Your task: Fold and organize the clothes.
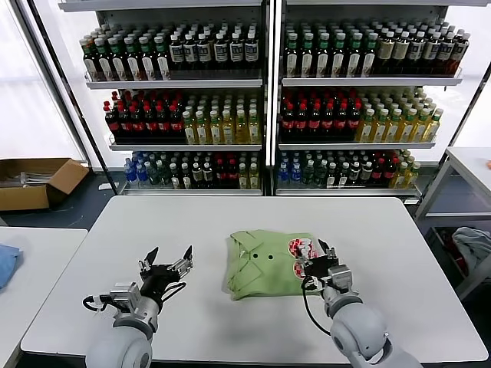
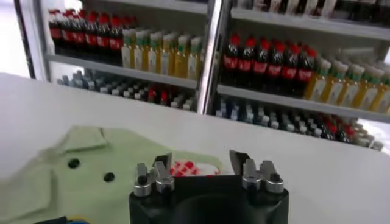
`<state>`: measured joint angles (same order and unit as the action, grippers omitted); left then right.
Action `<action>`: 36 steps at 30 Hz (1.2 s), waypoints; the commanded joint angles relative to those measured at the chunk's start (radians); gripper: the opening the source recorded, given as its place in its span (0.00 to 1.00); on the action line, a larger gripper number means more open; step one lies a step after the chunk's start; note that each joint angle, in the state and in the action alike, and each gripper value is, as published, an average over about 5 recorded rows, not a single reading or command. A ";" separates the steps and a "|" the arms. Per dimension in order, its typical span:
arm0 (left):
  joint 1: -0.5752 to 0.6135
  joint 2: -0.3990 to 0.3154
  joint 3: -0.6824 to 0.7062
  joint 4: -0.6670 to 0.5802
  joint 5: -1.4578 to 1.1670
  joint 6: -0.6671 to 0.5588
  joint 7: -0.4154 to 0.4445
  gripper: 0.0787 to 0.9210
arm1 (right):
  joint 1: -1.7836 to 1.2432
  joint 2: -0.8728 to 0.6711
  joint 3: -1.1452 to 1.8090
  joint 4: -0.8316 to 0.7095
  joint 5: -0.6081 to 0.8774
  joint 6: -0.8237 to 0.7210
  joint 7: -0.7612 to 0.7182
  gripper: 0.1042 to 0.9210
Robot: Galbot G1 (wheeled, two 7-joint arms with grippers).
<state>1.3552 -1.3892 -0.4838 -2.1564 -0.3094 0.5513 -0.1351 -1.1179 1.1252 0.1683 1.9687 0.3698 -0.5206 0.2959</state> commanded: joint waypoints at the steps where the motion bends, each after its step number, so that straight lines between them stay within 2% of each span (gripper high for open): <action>1: 0.037 -0.001 -0.010 -0.030 0.011 -0.020 0.016 0.88 | -0.001 0.216 -0.032 -0.142 0.021 0.032 0.088 0.74; 4: 0.054 0.002 -0.020 -0.043 0.028 -0.043 0.025 0.88 | -0.007 0.224 -0.024 -0.163 0.092 0.009 0.130 0.84; 7: 0.070 0.003 -0.025 -0.047 0.047 -0.074 0.040 0.88 | -0.020 0.223 -0.009 -0.159 0.132 0.005 0.141 0.87; 13: 0.087 -0.004 -0.028 -0.049 0.073 -0.148 0.059 0.88 | -0.046 0.186 0.038 -0.030 0.123 0.030 0.109 0.88; 20: 0.090 -0.020 -0.039 -0.057 0.077 -0.218 0.052 0.88 | -0.108 0.026 0.179 0.179 -0.140 0.089 0.035 0.88; 24: 0.077 -0.026 -0.056 -0.053 0.070 -0.243 0.046 0.88 | -0.237 -0.064 0.315 0.227 -0.115 0.116 0.052 0.88; 36: 0.080 -0.029 -0.063 -0.041 0.079 -0.226 0.046 0.88 | -0.328 0.045 0.357 0.232 -0.098 0.152 0.088 0.88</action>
<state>1.4284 -1.4176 -0.5419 -2.2016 -0.2385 0.3349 -0.0939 -1.3509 1.1577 0.4347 2.1303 0.3067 -0.4077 0.3744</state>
